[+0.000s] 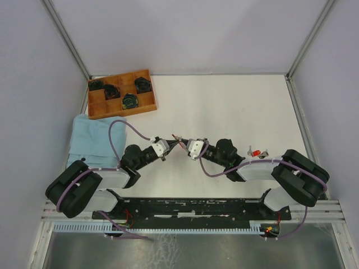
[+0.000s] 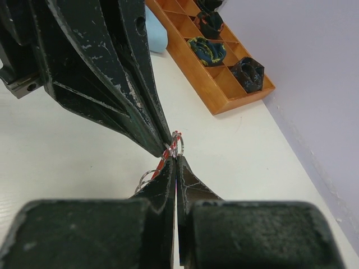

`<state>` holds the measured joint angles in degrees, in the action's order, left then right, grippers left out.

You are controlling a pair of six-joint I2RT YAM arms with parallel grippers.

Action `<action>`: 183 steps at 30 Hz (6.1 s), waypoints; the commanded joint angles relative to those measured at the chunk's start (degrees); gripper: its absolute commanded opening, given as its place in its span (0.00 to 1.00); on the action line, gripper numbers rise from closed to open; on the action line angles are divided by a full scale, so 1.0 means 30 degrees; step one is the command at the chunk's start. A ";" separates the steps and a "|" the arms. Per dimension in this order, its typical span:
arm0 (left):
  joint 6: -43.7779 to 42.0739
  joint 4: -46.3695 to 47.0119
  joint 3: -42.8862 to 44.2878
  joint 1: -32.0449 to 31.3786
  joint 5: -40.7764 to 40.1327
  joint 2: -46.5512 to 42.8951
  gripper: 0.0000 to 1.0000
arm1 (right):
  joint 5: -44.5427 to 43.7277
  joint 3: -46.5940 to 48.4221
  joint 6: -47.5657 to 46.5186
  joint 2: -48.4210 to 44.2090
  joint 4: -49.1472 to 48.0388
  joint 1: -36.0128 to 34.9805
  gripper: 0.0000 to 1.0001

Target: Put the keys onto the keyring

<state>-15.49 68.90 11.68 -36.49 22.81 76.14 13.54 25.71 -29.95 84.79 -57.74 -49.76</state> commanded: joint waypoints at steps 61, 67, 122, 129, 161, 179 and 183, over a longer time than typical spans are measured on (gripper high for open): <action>-0.1414 -1.9215 0.8542 -0.0961 -0.0046 -0.3755 0.03 | 0.4753 0.5241 -0.2843 -0.2847 1.2203 0.1992 0.30; -0.1543 -1.9379 0.8602 -0.1046 0.0055 -0.3685 0.03 | 0.5117 0.5516 -0.3083 -0.2571 1.2712 0.2017 0.27; 0.2615 -0.1374 0.0598 0.2260 0.3604 -0.1972 0.36 | 0.5445 0.3436 0.1928 -0.1654 0.6771 0.2284 0.06; 0.2880 -0.0258 0.1015 0.2280 0.3852 -0.0659 0.35 | 0.5678 0.3382 0.1987 -0.1747 0.6774 0.2289 0.06; 0.3065 -0.0843 0.1833 0.2266 0.5054 0.0195 0.03 | 0.6202 0.3477 0.1838 -0.1755 0.7490 0.2281 0.08; 0.0572 -1.1390 0.4595 0.1883 0.4381 -0.2786 0.03 | 0.4510 0.3585 -0.0148 -0.3164 1.0062 0.2403 0.27; 0.0192 -1.3281 0.5404 0.1552 0.3930 -0.2883 0.03 | 0.4926 0.3931 -0.0278 -0.2862 1.0173 0.2402 0.29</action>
<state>-11.51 34.46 24.08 -30.87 36.05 69.25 27.94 35.73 -29.78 76.75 -26.92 -42.74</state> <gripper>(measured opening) 0.041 0.275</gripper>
